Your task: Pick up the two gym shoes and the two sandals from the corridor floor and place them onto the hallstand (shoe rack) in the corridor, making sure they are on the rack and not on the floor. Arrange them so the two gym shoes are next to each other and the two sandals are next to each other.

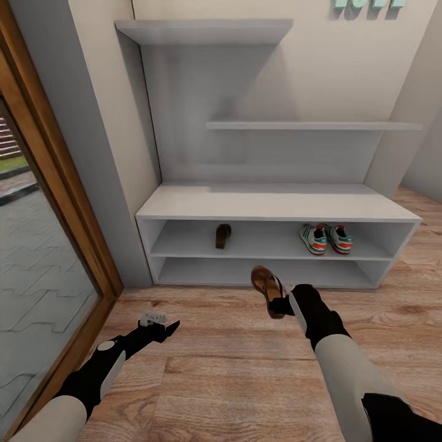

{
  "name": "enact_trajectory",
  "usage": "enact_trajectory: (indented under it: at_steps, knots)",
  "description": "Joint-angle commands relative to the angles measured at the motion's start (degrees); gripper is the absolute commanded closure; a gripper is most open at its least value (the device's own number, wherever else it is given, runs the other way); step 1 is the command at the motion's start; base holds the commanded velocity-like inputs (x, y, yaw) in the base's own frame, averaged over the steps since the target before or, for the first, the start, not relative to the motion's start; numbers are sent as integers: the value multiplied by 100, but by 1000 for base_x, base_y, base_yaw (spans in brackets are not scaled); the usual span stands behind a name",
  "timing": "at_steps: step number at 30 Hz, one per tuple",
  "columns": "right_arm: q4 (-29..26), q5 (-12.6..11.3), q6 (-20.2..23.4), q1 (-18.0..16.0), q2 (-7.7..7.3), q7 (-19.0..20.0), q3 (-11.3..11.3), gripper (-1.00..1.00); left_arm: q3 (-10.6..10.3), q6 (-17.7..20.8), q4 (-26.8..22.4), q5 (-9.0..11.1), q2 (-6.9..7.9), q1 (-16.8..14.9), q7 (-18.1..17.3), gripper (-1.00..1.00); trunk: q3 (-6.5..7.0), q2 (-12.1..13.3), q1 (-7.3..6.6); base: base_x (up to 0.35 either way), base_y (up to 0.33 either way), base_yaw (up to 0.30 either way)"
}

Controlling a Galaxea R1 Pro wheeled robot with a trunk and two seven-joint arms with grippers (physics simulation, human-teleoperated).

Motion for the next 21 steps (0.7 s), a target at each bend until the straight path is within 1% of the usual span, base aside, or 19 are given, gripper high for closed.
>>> enact_trajectory:
  at_steps: [1,6,7,8,9,11,13,17,21]
  knots:
    - [-12,38,18,-3,8,15,-10,100,-29,-1,3,56,7,-3,-2,-100,-5,-2,-1,0,0,0]
    - [-105,44,-31,-3,8,7,27,100,-31,-1,4,56,7,-3,-2,-100,-5,-2,-1,0,0,0]
    - [-205,44,-220,-3,8,7,32,100,-31,-1,3,56,7,-3,-2,-100,-5,-2,-1,0,0,0]
    - [-211,45,-293,-3,8,7,32,100,-31,-1,3,56,7,-3,-2,-100,-5,-2,-1,0,0,0]
    - [-220,45,-471,-3,7,7,33,100,-31,-1,3,56,7,-3,-2,-100,-5,-2,-1,0,0,0]
    - [-231,40,-952,-3,2,5,29,100,-31,-1,3,56,7,-3,-2,-100,-5,-2,-1,0,0,0]
    - [-230,38,-1185,-3,-3,6,25,100,-31,-1,3,56,7,-3,-2,-100,-5,-2,-1,0,0,0]
    - [-222,36,-1312,-3,-7,7,18,100,-31,-1,3,56,7,-3,-2,-100,-5,-2,-1,0,0,0]
    - [-220,36,-1345,-3,-9,7,16,100,-31,-1,3,56,7,-3,-7,-100,-5,-2,-1,0,0,0]
